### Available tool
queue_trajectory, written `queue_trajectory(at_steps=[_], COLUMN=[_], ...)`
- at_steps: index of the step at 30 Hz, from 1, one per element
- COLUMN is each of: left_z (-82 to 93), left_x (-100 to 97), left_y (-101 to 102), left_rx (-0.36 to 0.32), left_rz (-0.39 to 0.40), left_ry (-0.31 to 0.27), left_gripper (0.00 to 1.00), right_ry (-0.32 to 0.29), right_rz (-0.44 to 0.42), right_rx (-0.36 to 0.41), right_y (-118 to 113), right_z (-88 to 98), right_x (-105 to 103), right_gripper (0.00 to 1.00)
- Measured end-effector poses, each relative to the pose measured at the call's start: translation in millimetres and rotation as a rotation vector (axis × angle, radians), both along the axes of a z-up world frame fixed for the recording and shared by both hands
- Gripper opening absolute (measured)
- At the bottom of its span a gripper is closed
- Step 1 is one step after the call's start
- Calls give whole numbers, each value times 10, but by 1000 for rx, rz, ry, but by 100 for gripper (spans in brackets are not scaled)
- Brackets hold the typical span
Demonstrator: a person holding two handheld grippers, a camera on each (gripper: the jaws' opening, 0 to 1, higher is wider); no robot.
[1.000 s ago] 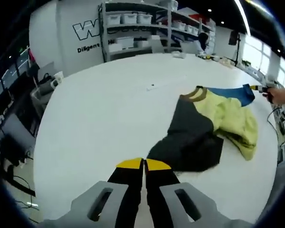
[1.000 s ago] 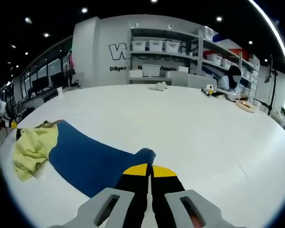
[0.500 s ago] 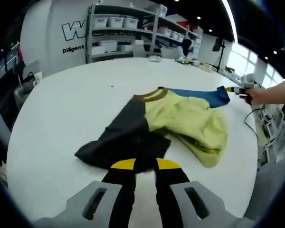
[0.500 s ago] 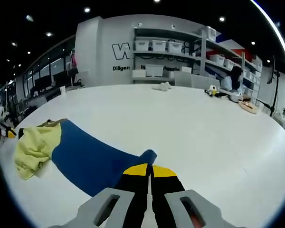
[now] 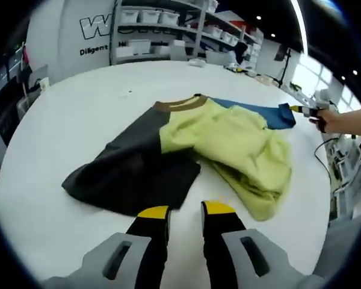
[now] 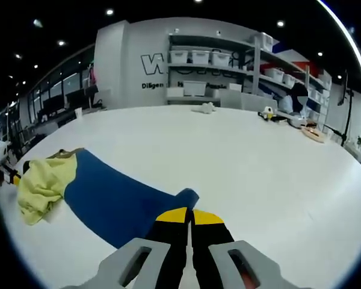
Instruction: Fold the garment on the visible template until the final outline fits inside the template.
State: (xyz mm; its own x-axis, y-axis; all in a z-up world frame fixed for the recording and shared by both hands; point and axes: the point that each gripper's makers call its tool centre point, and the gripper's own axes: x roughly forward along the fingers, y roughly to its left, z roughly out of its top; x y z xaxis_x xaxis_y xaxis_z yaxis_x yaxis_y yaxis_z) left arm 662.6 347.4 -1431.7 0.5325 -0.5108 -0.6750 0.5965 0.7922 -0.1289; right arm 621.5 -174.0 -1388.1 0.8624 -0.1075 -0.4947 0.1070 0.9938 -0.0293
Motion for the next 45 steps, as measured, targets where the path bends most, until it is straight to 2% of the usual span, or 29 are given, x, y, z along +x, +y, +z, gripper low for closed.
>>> queue_trajectory(at_steps=[1, 5, 9, 12, 18, 22, 27, 30, 34, 39, 41, 45], left_z=[35, 73, 2, -16, -24, -102, -80, 0, 117, 215, 225, 235], left_x=[51, 8, 63, 106, 222, 265, 228, 192, 29, -166, -251, -385], left_y=[-10, -107, -74, -54, -23, 70, 72, 136, 329, 680, 898, 1213], left_rx=[15, 3, 39, 47, 59, 105, 104, 64, 59, 53, 60, 52], left_rz=[-15, -25, -11, 11, 55, 82, 54, 74, 53, 61, 82, 128], left_ry=[-47, -31, -32, -33, -38, -27, -26, -27, -28, -21, -7, 25], left_gripper=[22, 20, 24, 24, 16, 10, 8, 7, 7, 7, 7, 7], right_ry=[1, 1, 0, 0, -1, -3, -2, -4, -6, -7, -8, -6], right_rz=[-1, -2, -4, -1, -6, -5, -5, -3, 1, 8, 13, 17], right_rx=[0, 1, 4, 4, 5, 4, 4, 5, 5, 3, 1, 0], right_y=[-4, -6, 3, 11, -6, -7, 4, 17, 28, 48, 60, 61], right_z=[-1, -1, -3, 1, 10, 14, 22, 31, 47, 74, 89, 99], right_x=[-3, -1, 15, 24, 37, 52, 54, 61, 76, 97, 110, 128], right_gripper=[0, 0, 0, 0, 0, 0, 0, 0, 0, 0, 0, 0])
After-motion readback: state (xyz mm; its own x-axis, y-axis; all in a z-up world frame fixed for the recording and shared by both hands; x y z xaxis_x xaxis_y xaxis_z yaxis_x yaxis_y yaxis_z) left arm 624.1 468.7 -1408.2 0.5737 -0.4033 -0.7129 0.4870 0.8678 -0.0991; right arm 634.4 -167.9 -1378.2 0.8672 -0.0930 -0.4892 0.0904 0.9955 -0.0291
